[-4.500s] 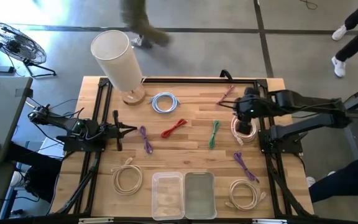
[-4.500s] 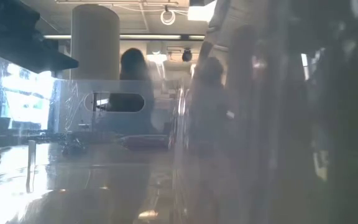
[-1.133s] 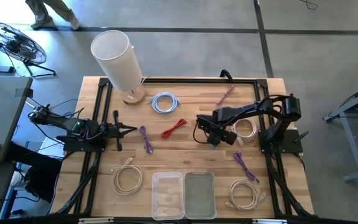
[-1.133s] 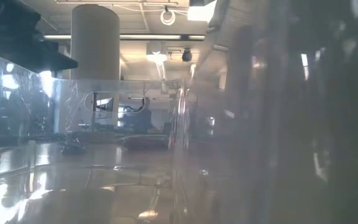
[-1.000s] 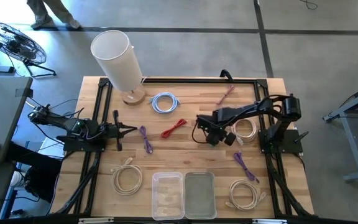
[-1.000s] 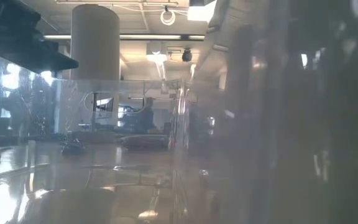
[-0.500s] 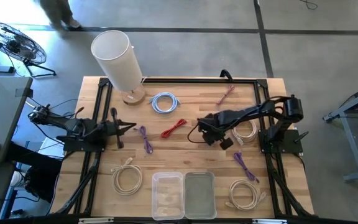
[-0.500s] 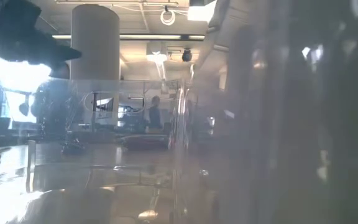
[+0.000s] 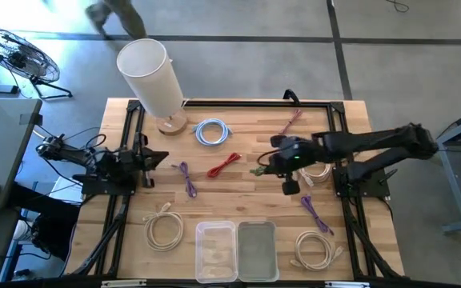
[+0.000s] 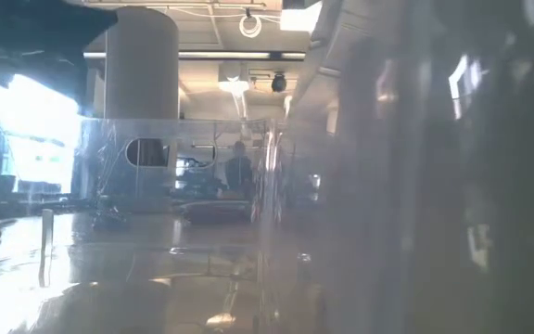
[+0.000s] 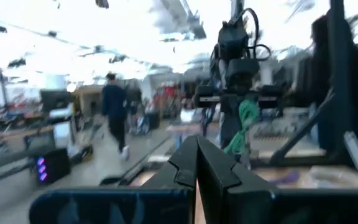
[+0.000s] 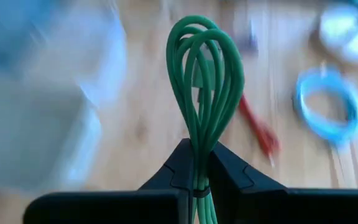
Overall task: Pick & Place USB Port
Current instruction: Put the green USB cable into the white bin
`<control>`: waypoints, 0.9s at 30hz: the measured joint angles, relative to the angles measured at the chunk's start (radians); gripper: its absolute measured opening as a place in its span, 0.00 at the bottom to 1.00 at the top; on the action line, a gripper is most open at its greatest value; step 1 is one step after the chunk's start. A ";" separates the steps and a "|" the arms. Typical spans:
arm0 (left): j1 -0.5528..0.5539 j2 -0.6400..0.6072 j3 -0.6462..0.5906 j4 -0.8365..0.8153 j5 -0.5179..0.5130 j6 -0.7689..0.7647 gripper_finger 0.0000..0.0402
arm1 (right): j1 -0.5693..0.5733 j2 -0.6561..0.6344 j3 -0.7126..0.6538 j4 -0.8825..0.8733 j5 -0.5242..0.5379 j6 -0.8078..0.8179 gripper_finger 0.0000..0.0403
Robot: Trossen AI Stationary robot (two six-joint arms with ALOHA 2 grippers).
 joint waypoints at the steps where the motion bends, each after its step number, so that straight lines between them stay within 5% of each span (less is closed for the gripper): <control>1: 0.000 0.000 0.000 0.022 0.016 0.013 0.00 | 0.018 -0.024 0.010 0.038 -0.003 0.026 0.05; 6: 0.000 0.000 0.002 0.100 0.129 0.057 0.00 | 0.105 -0.091 0.049 0.207 0.024 0.075 0.05; 16: 0.000 0.000 0.035 0.108 0.310 0.057 0.00 | 0.157 -0.050 0.107 0.381 0.296 0.285 0.05; 27: 0.000 0.000 0.041 0.013 0.223 0.094 0.00 | 0.262 0.119 0.273 0.268 0.561 0.728 0.05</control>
